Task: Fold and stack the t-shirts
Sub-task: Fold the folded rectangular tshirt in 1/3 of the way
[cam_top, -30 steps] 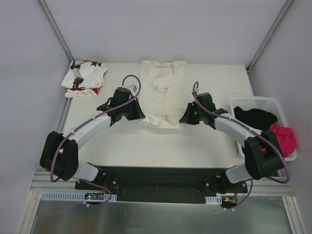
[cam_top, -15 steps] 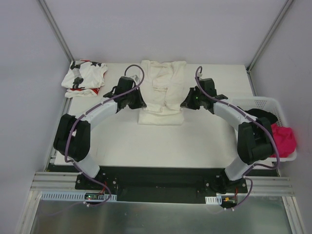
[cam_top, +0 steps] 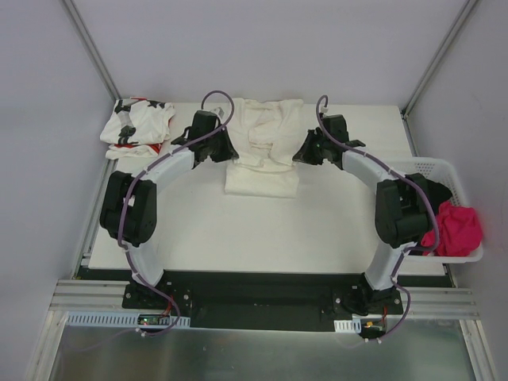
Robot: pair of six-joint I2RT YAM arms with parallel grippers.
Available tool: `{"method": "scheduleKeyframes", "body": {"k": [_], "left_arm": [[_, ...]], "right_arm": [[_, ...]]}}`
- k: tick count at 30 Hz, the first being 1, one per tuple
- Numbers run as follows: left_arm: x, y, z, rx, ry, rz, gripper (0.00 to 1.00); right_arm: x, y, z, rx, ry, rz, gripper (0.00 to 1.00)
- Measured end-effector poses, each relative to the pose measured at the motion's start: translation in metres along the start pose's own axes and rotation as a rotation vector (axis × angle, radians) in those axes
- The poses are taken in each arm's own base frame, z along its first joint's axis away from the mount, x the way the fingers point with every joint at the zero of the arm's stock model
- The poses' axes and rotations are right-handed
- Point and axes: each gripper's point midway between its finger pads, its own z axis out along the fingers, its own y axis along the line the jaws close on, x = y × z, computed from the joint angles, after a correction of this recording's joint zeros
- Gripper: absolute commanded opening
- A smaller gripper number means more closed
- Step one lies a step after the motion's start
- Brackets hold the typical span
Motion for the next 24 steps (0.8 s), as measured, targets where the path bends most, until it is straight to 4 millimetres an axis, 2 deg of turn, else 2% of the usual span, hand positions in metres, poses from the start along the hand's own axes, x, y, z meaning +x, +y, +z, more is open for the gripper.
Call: {"method": "scheduleKeyframes", "body": {"k": [15, 20, 24], "left_arm": [[-0.024, 0.006, 0.021, 0.001, -0.021, -0.012, 0.0], [-0.031, 0.015, 0.03, -0.007, -0.022, -0.027, 0.0], [-0.035, 0.022, 0.04, -0.015, -0.017, -0.037, 0.0]], "right_arm": [[-0.028, -0.01, 0.029, -0.001, -0.002, 0.032, 0.01], [-0.043, -0.007, 0.04, -0.016, -0.008, 0.036, 0.0], [-0.048, -0.007, 0.049, -0.023, -0.003, 0.046, 0.01]]}}
